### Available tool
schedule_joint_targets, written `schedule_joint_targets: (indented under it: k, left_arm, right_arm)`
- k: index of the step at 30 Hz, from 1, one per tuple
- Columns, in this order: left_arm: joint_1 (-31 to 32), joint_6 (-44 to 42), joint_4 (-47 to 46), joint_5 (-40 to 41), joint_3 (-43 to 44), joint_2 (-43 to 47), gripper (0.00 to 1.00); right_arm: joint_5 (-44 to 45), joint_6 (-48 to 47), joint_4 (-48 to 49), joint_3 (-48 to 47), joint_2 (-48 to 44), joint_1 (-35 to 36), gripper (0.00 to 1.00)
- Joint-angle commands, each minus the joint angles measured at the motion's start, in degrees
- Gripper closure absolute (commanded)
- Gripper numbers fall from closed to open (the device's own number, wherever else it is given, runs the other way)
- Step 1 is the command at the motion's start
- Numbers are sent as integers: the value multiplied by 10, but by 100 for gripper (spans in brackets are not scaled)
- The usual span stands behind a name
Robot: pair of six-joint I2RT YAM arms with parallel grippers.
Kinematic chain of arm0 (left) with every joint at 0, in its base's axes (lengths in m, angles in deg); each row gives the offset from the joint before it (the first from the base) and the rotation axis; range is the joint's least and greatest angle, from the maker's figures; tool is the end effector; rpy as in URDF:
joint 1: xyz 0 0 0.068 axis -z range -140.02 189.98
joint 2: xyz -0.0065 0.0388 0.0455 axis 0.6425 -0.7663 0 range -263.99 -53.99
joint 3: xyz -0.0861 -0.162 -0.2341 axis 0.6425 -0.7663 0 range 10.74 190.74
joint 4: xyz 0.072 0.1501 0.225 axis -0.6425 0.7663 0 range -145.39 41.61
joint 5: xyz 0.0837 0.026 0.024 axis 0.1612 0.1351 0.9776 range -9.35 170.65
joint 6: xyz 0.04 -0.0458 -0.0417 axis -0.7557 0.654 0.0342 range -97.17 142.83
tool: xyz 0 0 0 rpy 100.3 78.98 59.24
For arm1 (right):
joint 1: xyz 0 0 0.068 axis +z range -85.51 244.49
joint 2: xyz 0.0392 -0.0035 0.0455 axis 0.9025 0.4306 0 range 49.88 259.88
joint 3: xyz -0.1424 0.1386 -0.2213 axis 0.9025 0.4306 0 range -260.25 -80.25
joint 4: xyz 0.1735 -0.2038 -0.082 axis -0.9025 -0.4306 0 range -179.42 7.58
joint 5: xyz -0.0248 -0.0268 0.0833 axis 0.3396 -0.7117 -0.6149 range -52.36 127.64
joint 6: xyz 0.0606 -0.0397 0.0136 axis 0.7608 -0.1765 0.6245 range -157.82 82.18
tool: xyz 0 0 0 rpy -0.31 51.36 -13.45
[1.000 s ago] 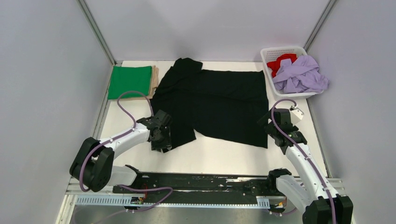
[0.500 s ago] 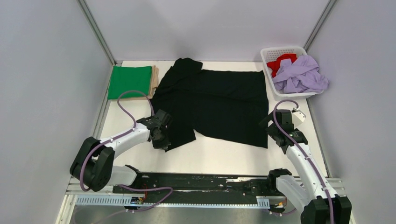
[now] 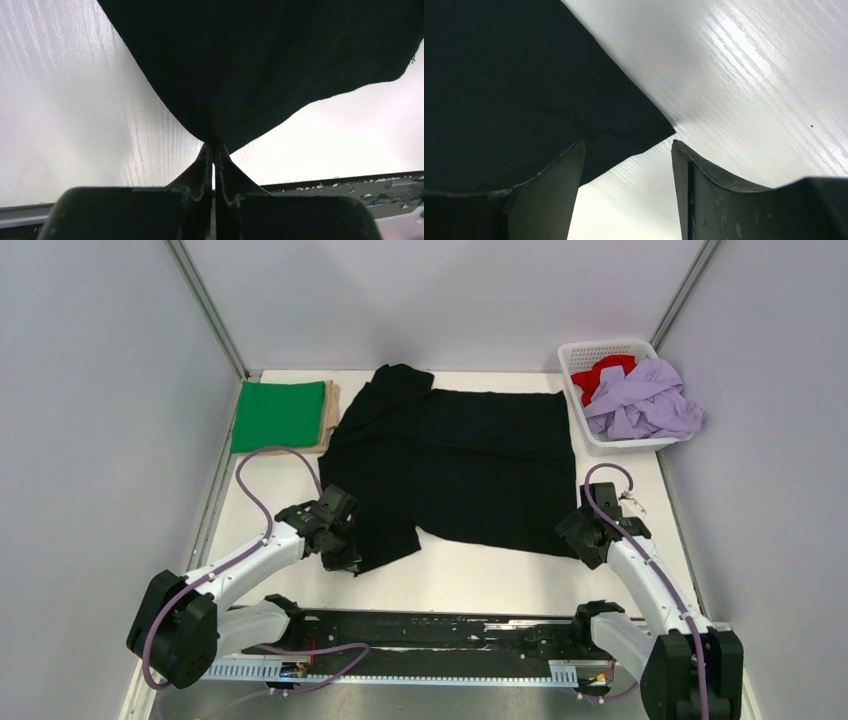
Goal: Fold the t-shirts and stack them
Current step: Grab the side of the flattened tshirt closest away from the robot with both arms, then fold the flattened tshirt in 1/3 of the way
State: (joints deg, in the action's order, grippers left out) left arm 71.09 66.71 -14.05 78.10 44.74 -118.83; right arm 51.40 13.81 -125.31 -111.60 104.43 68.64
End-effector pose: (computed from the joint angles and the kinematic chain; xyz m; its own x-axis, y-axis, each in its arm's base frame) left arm 0.1666 -0.1038 0.1622 -0.9534 -0.2334 -0.1913 -0.1844 0.9524 -0.2426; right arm 0.1740 -0.0022 0.1778 -0.5456 0.7240 -0.4220 0.7309 0.6575 0.1830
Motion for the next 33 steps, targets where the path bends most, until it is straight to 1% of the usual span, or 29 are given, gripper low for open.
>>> schedule_joint_targets:
  k: [1, 7, 12, 15, 16, 18, 21, 24, 25, 27, 30, 33]
  left_arm:
    - [3, 12, 25, -3, -4, 14, 100]
    - [3, 12, 22, -16, -11, 18, 100]
    - [3, 12, 22, -18, -9, 23, 100]
    - [3, 10, 26, -19, -6, 26, 100]
    - [3, 11, 26, -19, -6, 27, 100]
    - [2, 13, 28, -20, -5, 28, 100]
    - [3, 14, 33, -21, -2, 31, 100]
    - [3, 13, 45, -22, 5, 37, 100]
    - [3, 12, 54, -23, 10, 43, 100]
    - [3, 11, 69, -29, 18, 56, 100]
    - [3, 15, 92, -51, 22, 83, 100]
    - [5, 19, 131, -70, 32, 123, 100]
  right_arm:
    - [7, 22, 5, 7, 40, -3, 38]
    - [-1, 33, 43, 21, 85, -3, 44]
    - [4, 35, 73, 24, 114, -3, 60]
    - [38, 37, 78, 22, 125, -4, 62]
    - [34, 33, 83, 21, 129, -6, 62]
    - [29, 30, 95, 18, 137, -7, 66]
    - [26, 26, 102, 16, 144, -7, 79]
    - [16, 16, 100, 14, 125, -7, 98]
    - [13, 13, 94, 13, 109, -7, 100]
    - [17, 7, 68, 7, 69, -7, 100]
    - [12, 12, -8, -19, 27, -7, 100]
    - [-11, 36, -98, -60, 6, -7, 100]
